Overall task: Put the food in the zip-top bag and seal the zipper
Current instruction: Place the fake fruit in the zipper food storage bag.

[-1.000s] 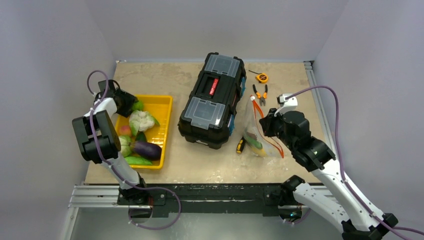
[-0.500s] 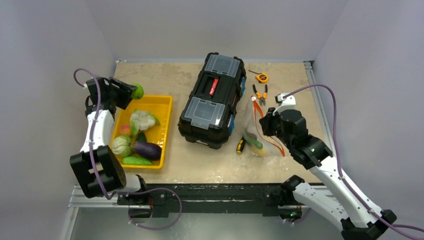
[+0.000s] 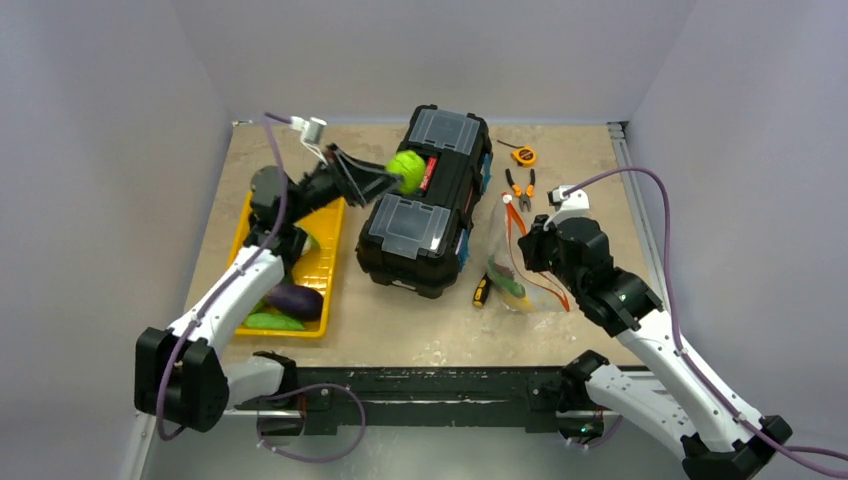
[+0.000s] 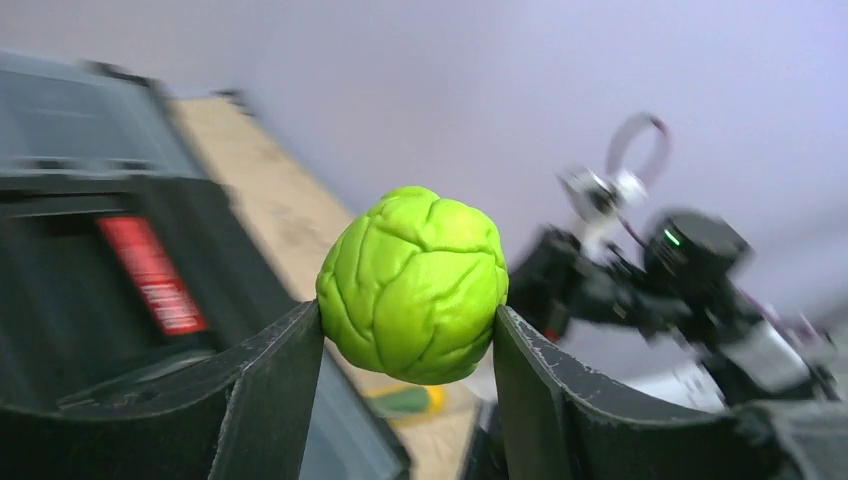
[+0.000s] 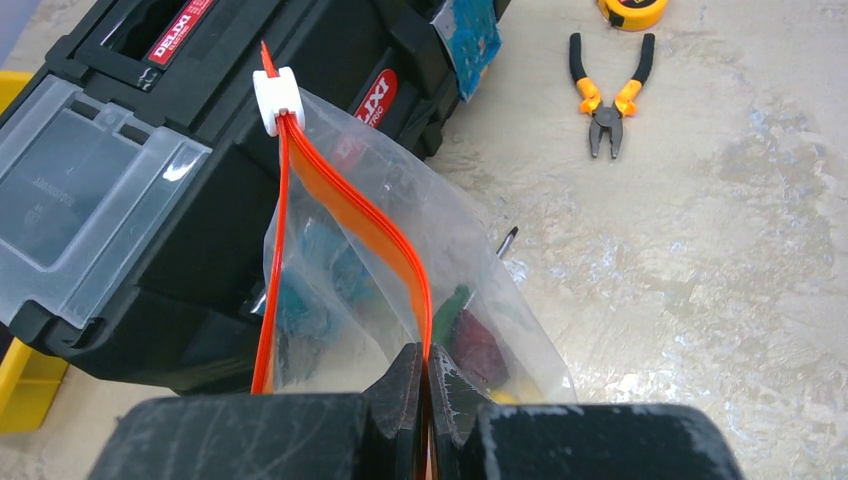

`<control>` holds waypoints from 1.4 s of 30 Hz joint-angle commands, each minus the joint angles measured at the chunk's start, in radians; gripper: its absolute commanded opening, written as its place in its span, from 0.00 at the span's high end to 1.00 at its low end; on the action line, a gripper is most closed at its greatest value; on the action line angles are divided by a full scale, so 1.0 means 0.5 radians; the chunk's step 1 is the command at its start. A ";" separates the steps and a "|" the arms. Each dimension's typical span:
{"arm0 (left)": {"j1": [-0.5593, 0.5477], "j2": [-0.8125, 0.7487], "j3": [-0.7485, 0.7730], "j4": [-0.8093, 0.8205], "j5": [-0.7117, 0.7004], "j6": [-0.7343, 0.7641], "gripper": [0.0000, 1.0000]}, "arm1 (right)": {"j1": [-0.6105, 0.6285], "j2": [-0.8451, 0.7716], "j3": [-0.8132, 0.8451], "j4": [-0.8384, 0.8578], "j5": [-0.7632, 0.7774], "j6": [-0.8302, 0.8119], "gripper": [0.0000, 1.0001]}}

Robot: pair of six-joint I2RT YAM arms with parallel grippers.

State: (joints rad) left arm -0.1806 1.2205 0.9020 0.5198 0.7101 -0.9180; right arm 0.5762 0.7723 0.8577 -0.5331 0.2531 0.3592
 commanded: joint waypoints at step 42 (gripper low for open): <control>-1.918 0.670 0.551 -0.203 -1.194 1.236 0.51 | 0.013 -0.535 0.289 -0.292 0.167 0.117 1.00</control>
State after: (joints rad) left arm -1.1137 1.5288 1.1397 0.5190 0.1940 -0.3603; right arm 0.5758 0.5152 0.9894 -0.7136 0.3573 0.3935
